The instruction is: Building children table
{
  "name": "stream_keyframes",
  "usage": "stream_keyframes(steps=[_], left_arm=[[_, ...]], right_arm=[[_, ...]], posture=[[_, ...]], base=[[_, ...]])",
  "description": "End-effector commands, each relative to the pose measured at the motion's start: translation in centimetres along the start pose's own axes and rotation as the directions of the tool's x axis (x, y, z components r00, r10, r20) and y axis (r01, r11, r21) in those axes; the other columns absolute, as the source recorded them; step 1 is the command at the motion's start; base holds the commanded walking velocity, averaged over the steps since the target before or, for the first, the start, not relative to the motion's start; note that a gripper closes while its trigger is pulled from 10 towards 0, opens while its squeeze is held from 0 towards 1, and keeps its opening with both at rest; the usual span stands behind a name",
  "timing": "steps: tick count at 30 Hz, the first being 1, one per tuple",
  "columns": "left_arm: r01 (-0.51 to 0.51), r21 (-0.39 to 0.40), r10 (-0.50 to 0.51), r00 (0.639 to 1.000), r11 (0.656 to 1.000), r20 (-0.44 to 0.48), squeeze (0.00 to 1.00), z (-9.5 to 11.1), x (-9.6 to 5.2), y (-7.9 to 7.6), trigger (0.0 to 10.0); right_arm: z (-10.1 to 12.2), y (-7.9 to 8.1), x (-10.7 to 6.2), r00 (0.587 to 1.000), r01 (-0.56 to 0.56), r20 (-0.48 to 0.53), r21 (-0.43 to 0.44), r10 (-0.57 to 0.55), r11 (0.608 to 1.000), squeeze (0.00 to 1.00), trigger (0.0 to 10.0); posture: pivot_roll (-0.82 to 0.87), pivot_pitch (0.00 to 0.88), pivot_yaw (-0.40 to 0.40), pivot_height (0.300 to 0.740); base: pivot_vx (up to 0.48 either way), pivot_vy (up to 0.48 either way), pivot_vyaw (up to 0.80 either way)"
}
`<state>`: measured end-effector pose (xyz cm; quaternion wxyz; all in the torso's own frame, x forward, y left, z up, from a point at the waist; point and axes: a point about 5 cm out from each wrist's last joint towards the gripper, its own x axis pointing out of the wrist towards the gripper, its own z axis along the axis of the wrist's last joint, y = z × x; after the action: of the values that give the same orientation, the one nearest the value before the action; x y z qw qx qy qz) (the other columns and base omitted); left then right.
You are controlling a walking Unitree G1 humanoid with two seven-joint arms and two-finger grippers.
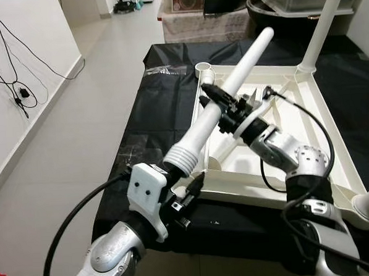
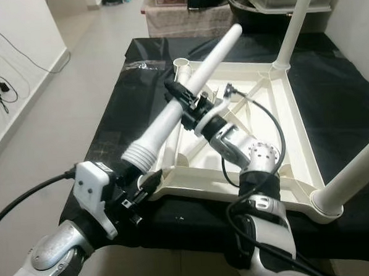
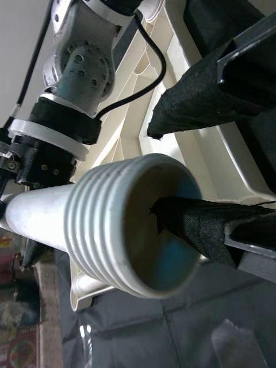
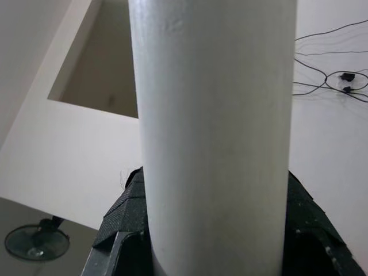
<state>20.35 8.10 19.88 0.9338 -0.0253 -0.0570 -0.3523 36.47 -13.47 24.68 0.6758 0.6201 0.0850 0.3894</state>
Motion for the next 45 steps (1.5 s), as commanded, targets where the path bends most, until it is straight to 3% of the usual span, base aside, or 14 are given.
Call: stream_keyframes(steps=[1, 12, 16, 17, 18, 19, 20, 22, 23, 25, 26, 31, 32, 45], left_arm=[[0.008, -0.07, -0.02, 0.987, 0.998, -0.162, 0.0, -3.1, -0.4, -0.1, 10.0], [-0.062, -0.087, 0.038, 0.965, 0.994, -0.259, 0.0, -5.4, -1.9, 0.8, 10.0], [-0.081, -0.052, 0.064, 0.963, 0.995, -0.261, 0.0, -5.4, -2.1, 1.1, 10.0], [-0.11, -0.024, 0.101, 0.965, 0.994, -0.241, 0.0, -5.0, -2.1, 1.6, 10.0], [-0.11, -0.024, 0.101, 0.965, 0.994, -0.241, 0.0, -5.0, -2.1, 1.6, 10.0], [-0.145, 0.004, 0.142, 0.966, 0.989, -0.216, 0.0, -4.4, -1.9, 2.2, 10.0], [-0.145, 0.004, 0.142, 0.966, 0.989, -0.216, 0.0, -4.4, -1.9, 2.2, 10.0], [-0.223, 0.064, 0.231, 0.959, 0.973, -0.164, 0.04, -3.3, -1.6, 3.7, 10.0], [-0.223, 0.064, 0.231, 0.959, 0.973, -0.164, 0.04, -3.3, -1.6, 3.7, 10.0], [-0.246, 0.078, 0.255, 0.955, 0.966, -0.151, 0.04, -3.0, -1.5, 4.1, 10.0], [-0.262, 0.096, 0.274, 0.952, 0.96, -0.136, 1.0, -2.6, -1.3, 4.6, 10.0], [-0.271, 0.201, 0.297, 0.948, 0.941, -0.115, 1.0, -1.9, -0.5, 5.6, 10.0], [-0.256, 0.218, 0.286, 0.951, 0.942, -0.119, 0.0, -1.8, -0.2, 5.7, 10.0], [-0.167, 0.264, 0.201, 0.974, 0.95, -0.104, 0.0, -1.9, 3.4, 5.8, 10.0]], right_arm=[[0.6, 3.0, 1.0, 0.982, -0.184, 0.033, 0.001, 0.184, 0.983, 0.0, 0.0], [3.1, 4.9, 1.7, 0.969, -0.171, 0.162, -0.092, 0.184, 0.981, 0.0, 0.0], [3.8, 4.3, 1.5, 0.978, -0.022, 0.193, -0.281, 0.079, 0.959, 0.0, 0.0], [3.8, 3.9, 1.5, 0.979, 0.081, 0.201, -0.447, 0.012, 0.891, 0.0, 0.0], [3.8, 3.9, 1.5, 0.979, 0.081, 0.201, -0.447, 0.012, 0.891, 0.0, 0.0], [3.6, 3.5, 1.5, 0.974, 0.175, 0.223, -0.599, -0.048, 0.782, 0.0, 0.0], [3.6, 3.5, 1.5, 0.974, 0.175, 0.223, -0.599, -0.048, 0.782, 0.0, 0.0], [3.0, 3.4, 1.5, 0.956, 0.281, 0.282, -0.799, -0.081, 0.532, 0.0, 0.0], [3.0, 3.4, 1.5, 0.956, 0.281, 0.282, -0.799, -0.081, 0.532, 0.0, 0.0], [2.9, 3.5, 1.5, 0.953, 0.294, 0.296, -0.834, -0.072, 0.467, 0.0, 0.0], [2.6, 3.8, 1.5, 0.95, 0.303, 0.306, -0.864, -0.059, 0.402, 0.0, 0.0], [1.4, 4.2, 1.6, 0.956, 0.286, 0.292, -0.899, -0.033, 0.331, 0.0, 0.0], [0.7, 4.1, 1.6, 0.961, 0.269, 0.274, -0.909, -0.03, 0.319, 0.0, 0.0], [-4.0, 3.8, 2.0, 0.984, 0.16, 0.174, -0.951, 0.03, 0.263, 0.0, 0.0]], posture=[[0.19, 0.049, -0.023, 0.74], [0.19, 0.027, -0.029, 0.74], [0.19, 0.024, -0.035, 0.74], [0.19, 0.024, -0.037, 0.74], [0.19, 0.024, -0.037, 0.74], [0.19, 0.025, -0.035, 0.74], [0.19, 0.025, -0.035, 0.74], [0.19, 0.027, -0.036, 0.74], [0.19, 0.027, -0.036, 0.74], [0.19, 0.026, -0.036, 0.74], [0.19, 0.026, -0.034, 0.74], [0.19, 0.027, -0.033, 0.74], [0.19, 0.028, -0.033, 0.74], [0.18, 0.028, -0.029, 0.74]], base=[[0.0, 0.0, 0.0], [0.0, 0.0, 0.0], [0.0, 0.0, 0.0], [0.0, 0.0, 0.0], [0.0, 0.0, 0.0], [0.0, 0.0, 0.0], [0.0, 0.0, 0.0], [0.0, 0.0, 0.0], [0.0, 0.0, 0.0], [0.0, 0.0, 0.0], [0.0, 0.0, 0.0], [0.0, 0.0, 0.0], [0.0, 0.0, 0.0], [0.0, 0.0, 0.0]])
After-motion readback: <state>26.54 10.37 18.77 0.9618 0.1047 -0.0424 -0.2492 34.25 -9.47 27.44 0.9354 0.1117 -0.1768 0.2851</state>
